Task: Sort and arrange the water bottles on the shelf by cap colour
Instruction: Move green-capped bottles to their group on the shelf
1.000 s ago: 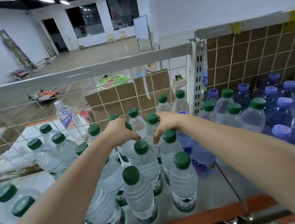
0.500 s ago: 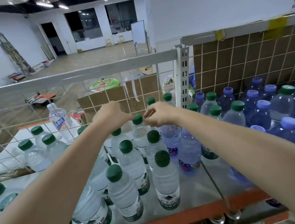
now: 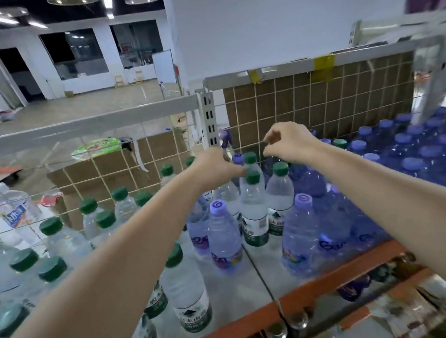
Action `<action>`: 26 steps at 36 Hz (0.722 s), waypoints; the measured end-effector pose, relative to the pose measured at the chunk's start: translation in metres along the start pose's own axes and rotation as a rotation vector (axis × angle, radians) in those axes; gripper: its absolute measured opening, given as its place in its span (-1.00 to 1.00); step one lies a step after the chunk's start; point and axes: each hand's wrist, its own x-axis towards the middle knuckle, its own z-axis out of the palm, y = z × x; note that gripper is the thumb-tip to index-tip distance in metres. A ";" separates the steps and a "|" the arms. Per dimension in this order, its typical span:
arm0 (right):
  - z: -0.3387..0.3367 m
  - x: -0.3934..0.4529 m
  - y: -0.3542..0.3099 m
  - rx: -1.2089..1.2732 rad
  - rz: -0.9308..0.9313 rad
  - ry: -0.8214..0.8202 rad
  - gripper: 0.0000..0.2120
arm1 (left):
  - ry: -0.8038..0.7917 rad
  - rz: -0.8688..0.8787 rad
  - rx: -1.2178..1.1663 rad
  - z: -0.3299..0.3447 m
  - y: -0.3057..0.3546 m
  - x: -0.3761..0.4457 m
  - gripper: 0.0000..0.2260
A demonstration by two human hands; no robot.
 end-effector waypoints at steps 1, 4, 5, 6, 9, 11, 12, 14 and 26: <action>-0.002 0.000 0.009 -0.005 0.038 -0.015 -0.75 | -0.022 0.006 -0.003 0.007 0.004 0.002 -0.75; -0.004 -0.002 0.027 -0.029 0.129 -0.113 -0.72 | -0.050 -0.002 -0.032 0.028 0.014 0.008 -0.75; -0.002 -0.003 0.032 -0.043 0.152 -0.145 -0.70 | -0.044 -0.014 -0.043 0.035 0.016 0.010 -0.72; 0.000 -0.004 0.035 -0.050 0.170 -0.176 -0.66 | -0.037 -0.031 -0.053 0.042 0.017 0.011 -0.69; 0.010 -0.006 0.043 -0.075 0.198 -0.239 -0.59 | -0.023 -0.102 -0.096 0.061 0.021 0.013 -0.75; 0.017 -0.007 0.047 -0.101 0.207 -0.271 -0.70 | 0.009 -0.154 -0.157 0.073 0.020 0.016 -0.67; 0.020 -0.007 0.048 -0.124 0.210 -0.285 -0.75 | 0.035 -0.176 -0.187 0.079 0.019 0.017 -0.60; 0.027 -0.004 0.053 -0.153 0.213 -0.321 -0.75 | 0.108 -0.200 -0.210 0.089 0.018 0.019 -0.59; 0.041 0.004 0.064 -0.069 0.211 -0.446 -0.49 | 0.199 -0.247 -0.137 0.109 0.011 0.021 -0.39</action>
